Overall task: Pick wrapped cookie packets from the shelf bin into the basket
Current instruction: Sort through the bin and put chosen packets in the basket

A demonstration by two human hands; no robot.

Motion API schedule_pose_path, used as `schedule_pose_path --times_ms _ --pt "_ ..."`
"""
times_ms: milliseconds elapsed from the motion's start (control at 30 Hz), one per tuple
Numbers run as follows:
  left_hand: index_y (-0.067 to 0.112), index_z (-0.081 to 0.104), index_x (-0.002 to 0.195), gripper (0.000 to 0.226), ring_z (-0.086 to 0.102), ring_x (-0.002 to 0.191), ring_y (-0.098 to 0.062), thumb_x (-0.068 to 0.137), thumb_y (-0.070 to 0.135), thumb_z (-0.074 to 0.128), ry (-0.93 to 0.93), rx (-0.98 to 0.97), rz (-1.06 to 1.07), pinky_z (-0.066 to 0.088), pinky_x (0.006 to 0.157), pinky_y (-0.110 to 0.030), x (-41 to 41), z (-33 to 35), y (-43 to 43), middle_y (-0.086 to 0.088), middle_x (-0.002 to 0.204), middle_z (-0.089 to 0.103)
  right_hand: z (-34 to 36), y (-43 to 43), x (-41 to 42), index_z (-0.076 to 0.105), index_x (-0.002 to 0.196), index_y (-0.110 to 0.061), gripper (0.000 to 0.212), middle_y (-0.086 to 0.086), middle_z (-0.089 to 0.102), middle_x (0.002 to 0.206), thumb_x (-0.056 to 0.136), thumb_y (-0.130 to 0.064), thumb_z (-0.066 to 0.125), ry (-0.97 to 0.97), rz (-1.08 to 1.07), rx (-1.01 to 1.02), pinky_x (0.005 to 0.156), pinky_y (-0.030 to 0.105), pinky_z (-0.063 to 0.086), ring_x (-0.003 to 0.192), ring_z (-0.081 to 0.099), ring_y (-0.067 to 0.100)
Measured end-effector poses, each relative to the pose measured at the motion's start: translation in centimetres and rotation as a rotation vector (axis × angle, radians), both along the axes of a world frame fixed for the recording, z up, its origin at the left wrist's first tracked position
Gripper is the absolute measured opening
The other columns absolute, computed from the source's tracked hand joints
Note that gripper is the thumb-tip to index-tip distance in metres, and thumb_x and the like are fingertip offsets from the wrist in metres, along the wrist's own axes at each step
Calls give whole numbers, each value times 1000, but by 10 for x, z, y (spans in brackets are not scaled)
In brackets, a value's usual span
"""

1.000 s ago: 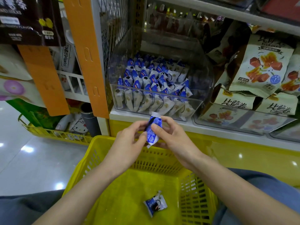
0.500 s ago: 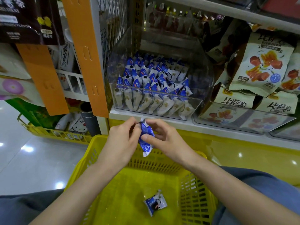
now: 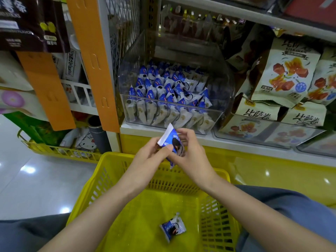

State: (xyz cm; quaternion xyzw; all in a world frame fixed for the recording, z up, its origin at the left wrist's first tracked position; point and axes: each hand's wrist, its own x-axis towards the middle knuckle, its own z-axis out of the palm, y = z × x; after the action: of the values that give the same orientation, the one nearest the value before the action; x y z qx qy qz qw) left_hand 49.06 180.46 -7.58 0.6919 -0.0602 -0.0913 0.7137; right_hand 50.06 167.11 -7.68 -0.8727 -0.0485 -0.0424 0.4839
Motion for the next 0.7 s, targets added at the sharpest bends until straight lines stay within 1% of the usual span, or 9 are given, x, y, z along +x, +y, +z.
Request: schedule_pose_path --times_ms 133,200,267,333,367,433,533,600,700 --pt "27 61 91 21 64 86 -11 95 12 47 -49 71 108 50 81 -29 1 -4 0 1 91 69 -2 3 -5 44 122 -19 63 -7 55 117 70 -27 78 -71 52 -81 93 22 42 111 50 10" --pt "23 62 88 26 66 79 -11 97 11 41 -10 17 162 54 73 -26 4 -4 1 0 85 71 0 3 -6 44 124 -19 66 -8 53 119 69 -32 78 -52 81 -67 94 19 40 111 48 6" --pt "20 63 86 31 68 71 -6 99 11 36 59 -85 206 53 61 -17 7 -1 5 6 75 72 2 2 -5 46 125 -17 54 -7 56 119 78 -30 70 32 62 -13 93 21 41 109 50 6" --pt "18 63 89 31 69 75 -8 99 13 34 75 -120 221 54 62 -17 9 2 8 6 78 73 6 -1 -1 54 119 -14 32 2 63 110 88 -21 60 137 48 88 85 28 47 96 57 9" --pt "18 63 91 31 70 80 -11 100 14 34 69 -124 224 55 65 -19 9 3 9 2 84 73 8 -2 0 57 114 -10 25 7 65 103 90 -15 57 187 59 169 79 27 50 85 60 9" --pt "14 64 95 31 69 86 -18 100 16 34 52 -108 231 57 73 -26 9 6 10 -6 94 72 11 -5 2 59 110 0 21 11 65 91 90 -4 55 263 90 327 64 16 51 65 61 0" --pt "10 65 91 31 69 82 -20 100 18 36 38 -86 240 56 71 -24 10 8 14 -9 89 73 14 -9 -1 58 107 7 22 6 64 77 86 3 57 302 153 397 57 12 50 54 60 0" --pt "8 65 86 31 70 75 -16 98 20 38 42 -94 234 55 65 -20 11 11 16 -6 81 74 16 -10 -3 61 102 -5 18 4 66 80 84 0 61 261 202 343 61 15 52 60 62 3" --pt "8 65 89 27 69 69 -7 96 20 42 -12 -44 204 52 59 -15 11 20 19 0 74 73 18 -12 -7 62 97 -25 18 -3 69 95 84 -12 65 162 225 203 76 25 53 86 64 9"
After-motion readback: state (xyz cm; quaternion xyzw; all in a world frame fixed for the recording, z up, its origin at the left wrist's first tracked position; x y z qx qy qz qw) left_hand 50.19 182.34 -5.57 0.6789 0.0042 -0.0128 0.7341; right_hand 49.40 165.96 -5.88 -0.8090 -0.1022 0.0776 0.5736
